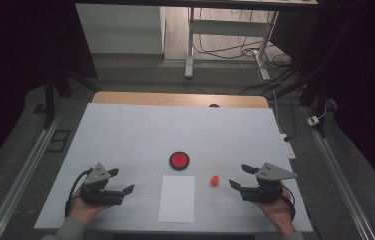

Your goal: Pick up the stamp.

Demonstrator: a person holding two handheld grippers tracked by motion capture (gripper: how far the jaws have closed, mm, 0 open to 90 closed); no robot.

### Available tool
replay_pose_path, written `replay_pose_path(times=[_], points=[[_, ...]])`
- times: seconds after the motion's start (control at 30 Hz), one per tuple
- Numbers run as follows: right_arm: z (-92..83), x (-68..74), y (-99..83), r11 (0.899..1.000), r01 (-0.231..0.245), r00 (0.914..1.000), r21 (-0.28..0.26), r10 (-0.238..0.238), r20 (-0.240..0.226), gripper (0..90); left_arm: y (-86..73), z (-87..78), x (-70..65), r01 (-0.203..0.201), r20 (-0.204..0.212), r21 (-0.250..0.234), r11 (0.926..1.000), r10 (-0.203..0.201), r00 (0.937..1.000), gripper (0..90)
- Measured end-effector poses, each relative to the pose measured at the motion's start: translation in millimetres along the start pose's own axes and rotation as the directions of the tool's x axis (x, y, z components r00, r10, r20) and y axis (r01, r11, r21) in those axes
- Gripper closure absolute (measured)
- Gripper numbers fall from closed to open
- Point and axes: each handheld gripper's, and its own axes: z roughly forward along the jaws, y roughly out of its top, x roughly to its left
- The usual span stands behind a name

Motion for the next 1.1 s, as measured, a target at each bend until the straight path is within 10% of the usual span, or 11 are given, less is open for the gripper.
replay_pose_path(times=[1.1], points=[[62.5,20.7,5.2,0.989,0.049,0.9973,0.141,-0.04,-0.061,33.6,-0.6,3.1,-0.7,-0.007,0.003,0.014,0.9999,0.007,1.0,17.1]])
